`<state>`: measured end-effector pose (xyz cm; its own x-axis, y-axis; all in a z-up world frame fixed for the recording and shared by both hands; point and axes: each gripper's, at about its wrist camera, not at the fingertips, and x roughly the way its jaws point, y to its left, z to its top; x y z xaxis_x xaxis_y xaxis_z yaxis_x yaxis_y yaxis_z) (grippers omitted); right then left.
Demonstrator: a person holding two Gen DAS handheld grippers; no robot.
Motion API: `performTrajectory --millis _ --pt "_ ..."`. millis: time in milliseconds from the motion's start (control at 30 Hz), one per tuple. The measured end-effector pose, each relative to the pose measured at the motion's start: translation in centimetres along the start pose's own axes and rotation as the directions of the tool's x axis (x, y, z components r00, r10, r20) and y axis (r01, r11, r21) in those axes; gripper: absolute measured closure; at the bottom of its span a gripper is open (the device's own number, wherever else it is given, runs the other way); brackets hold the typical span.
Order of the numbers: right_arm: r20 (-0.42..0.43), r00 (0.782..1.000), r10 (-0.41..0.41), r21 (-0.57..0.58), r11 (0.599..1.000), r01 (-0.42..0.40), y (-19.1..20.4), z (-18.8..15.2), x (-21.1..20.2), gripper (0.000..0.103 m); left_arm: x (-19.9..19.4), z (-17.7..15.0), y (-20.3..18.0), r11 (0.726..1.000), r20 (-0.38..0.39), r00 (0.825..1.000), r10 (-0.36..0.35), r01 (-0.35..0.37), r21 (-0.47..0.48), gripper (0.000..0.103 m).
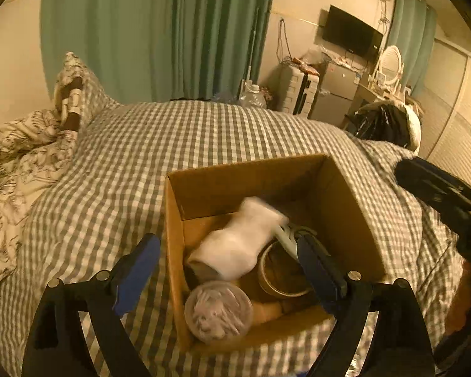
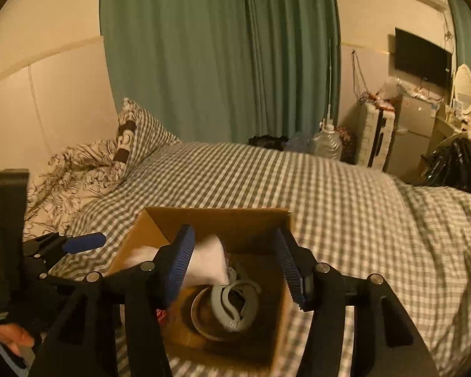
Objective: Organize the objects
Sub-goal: 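Carry the sock and clip over the box and drop both inside, then grasp the blue tissue pack with left tool while right tool grasps the foil blister pack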
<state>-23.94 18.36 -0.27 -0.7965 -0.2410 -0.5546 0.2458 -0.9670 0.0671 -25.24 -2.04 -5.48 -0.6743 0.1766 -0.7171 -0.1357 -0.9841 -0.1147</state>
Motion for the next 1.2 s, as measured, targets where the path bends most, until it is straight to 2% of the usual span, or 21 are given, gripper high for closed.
performTrajectory --millis 67,133,233,400,500,567,667,800,967,1100,1200 --pt "0.025 1.000 -0.017 -0.016 1.000 0.017 0.3 0.6 -2.8 0.037 -2.1 0.0 -0.4 1.000 0.024 1.000 -0.003 0.003 -0.007 0.008" --pt "0.060 0.998 -0.033 -0.034 0.999 0.035 0.7 1.2 -6.1 0.028 -5.1 -0.2 -0.8 1.000 0.071 0.997 0.004 -0.003 -0.012 0.000" --pt "0.103 0.993 -0.055 -0.048 0.997 0.060 1.5 1.9 -10.8 0.017 -9.3 -0.5 -1.5 1.000 0.135 0.991 0.001 0.001 -0.012 0.000" --pt "0.151 0.986 -0.074 -0.066 0.994 0.085 2.6 2.0 -17.0 0.008 -15.0 -1.5 -2.7 1.000 0.203 0.979 0.006 -0.005 -0.005 0.000" --pt "0.165 0.982 -0.088 -0.088 0.991 0.104 3.3 1.1 -19.2 0.000 -17.3 -2.9 -3.1 1.000 0.228 0.974 0.006 -0.006 -0.003 0.000" --pt "0.159 0.981 -0.109 -0.094 0.988 0.125 3.5 -0.1 -20.2 0.000 -18.2 -4.4 -3.0 1.000 0.231 0.973 0.011 -0.008 -0.013 0.000" --pt "0.134 0.983 -0.126 -0.094 0.986 0.139 3.3 -2.2 -20.5 0.000 -18.1 -6.4 -2.7 1.000 0.223 0.974 0.026 -0.022 -0.021 0.000" --pt "0.086 0.987 -0.137 -0.082 0.986 0.144 3.1 -6.0 -18.9 0.000 -16.2 -9.6 -1.7 0.997 0.184 0.980 0.071 -0.064 -0.043 0.000" --pt "-0.003 0.986 -0.168 -0.086 0.982 0.168 3.3 -11.4 -14.2 0.000 -11.6 -13.2 -0.8 0.993 0.096 0.990 0.105 -0.098 -0.066 0.000" --pt "-0.119 0.982 -0.147 -0.056 0.988 0.141 2.9 -15.9 -10.0 0.000 -8.6 -14.9 -1.4 0.994 0.058 0.992 0.113 -0.112 -0.022 0.000" --pt "-0.198 0.971 -0.137 -0.069 0.990 0.126 2.9 -18.1 -7.5 0.000 -6.7 -16.2 -1.5 0.991 0.032 0.990 0.137 -0.137 0.004 0.000"
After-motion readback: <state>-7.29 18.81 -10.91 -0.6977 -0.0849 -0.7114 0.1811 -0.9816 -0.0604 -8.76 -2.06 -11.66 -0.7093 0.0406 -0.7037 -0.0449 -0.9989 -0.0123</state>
